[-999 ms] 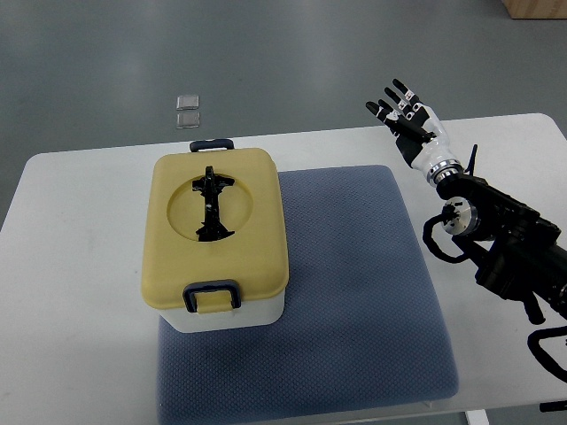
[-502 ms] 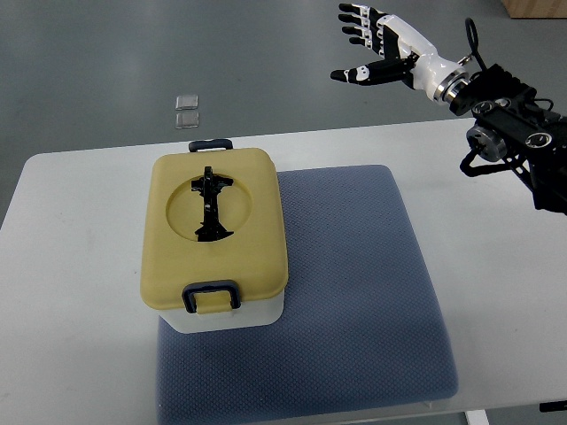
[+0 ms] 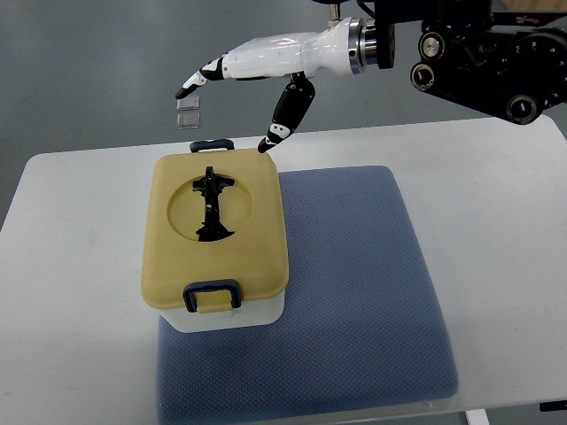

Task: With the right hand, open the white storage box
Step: 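Move the right hand over the yellow lid toward its black handle, then close the right hand fingers around the black lid handle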

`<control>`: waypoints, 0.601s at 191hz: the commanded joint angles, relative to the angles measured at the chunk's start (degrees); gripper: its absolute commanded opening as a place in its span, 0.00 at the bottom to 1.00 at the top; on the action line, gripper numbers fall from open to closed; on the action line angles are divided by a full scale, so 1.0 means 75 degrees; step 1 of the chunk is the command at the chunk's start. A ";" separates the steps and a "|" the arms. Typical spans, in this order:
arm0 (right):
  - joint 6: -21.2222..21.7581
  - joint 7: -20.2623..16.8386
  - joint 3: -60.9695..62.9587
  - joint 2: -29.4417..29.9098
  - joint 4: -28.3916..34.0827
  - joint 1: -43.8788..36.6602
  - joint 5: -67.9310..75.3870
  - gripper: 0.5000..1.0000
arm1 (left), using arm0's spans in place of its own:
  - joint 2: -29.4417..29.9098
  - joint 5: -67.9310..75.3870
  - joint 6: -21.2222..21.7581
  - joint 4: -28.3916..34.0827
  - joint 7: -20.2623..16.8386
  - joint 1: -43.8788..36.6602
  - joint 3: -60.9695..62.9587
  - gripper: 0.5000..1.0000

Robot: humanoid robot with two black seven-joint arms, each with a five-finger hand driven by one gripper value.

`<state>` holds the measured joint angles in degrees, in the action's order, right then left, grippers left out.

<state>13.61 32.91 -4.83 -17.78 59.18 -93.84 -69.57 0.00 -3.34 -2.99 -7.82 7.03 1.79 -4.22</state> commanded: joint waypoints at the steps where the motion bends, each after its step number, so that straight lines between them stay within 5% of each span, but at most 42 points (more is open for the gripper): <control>1: 0.0037 0.0276 -0.0575 0.0297 0.0300 -0.0554 -0.0521 0.86 | 0.0000 0.0000 0.0000 0.0000 0.0000 -0.0004 0.0000 1.00; 64: -0.0104 0.0279 -0.1278 0.1094 0.0406 -0.0847 -0.1681 0.82 | 0.0000 0.0000 0.0000 0.0000 0.0000 0.0007 0.0000 1.00; 115: -0.0408 0.0279 -0.1407 0.1199 0.0312 -0.0742 -0.1845 0.59 | 0.0000 0.0000 0.0000 0.0000 0.0000 0.0007 0.0000 1.00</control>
<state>11.01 35.01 -15.18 -8.88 61.57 -99.50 -83.29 0.00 -3.34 -2.99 -7.82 7.03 1.83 -4.22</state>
